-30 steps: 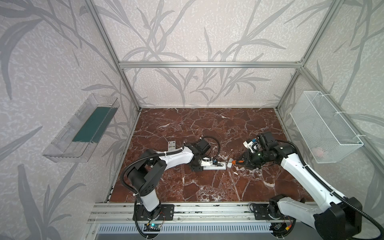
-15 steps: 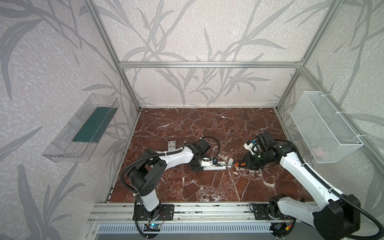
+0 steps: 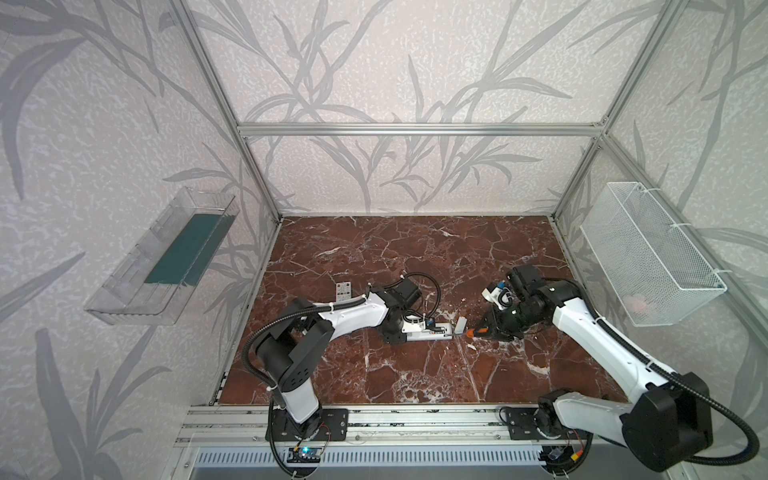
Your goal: Unload the batteries from the remote control
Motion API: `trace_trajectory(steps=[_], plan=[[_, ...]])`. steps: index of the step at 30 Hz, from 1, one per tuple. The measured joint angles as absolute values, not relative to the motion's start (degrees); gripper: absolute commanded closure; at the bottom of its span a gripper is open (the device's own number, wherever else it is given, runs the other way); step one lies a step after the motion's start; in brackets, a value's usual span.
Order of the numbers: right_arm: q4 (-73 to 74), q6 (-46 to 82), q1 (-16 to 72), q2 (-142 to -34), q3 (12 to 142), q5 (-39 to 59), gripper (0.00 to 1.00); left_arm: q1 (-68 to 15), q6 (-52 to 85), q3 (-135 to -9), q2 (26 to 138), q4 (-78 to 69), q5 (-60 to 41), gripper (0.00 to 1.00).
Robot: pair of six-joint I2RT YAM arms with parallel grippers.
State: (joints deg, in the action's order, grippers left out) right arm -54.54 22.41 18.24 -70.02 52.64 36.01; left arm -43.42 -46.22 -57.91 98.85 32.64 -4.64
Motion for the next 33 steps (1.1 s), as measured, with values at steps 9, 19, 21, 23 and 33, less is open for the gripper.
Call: trace_trajectory(steps=[9, 19, 21, 23, 33], plan=[[-54.0, 22.9, 18.3, -69.3, 52.9, 35.7, 1.00, -43.5, -43.8, -60.9, 99.3, 37.9, -7.2, 1.00], [-51.9, 23.3, 17.9, -67.2, 57.3, 32.0, 1.00, -43.5, -29.3, -74.0, 106.8, 57.0, -22.9, 1.00], [-51.6, 23.2, 18.3, -69.5, 58.5, 31.6, 1.00, -43.4, -25.4, -75.9, 109.6, 59.8, -26.7, 1.00], [-51.4, 22.8, 18.9, -72.0, 59.9, 30.8, 1.00, -42.6, -22.0, -78.6, 112.6, 62.5, -32.2, 1.00], [-51.3, 20.9, 23.2, -78.4, 62.2, 25.7, 1.00, -39.5, -11.7, -79.1, 114.5, 65.7, -57.0, 1.00]])
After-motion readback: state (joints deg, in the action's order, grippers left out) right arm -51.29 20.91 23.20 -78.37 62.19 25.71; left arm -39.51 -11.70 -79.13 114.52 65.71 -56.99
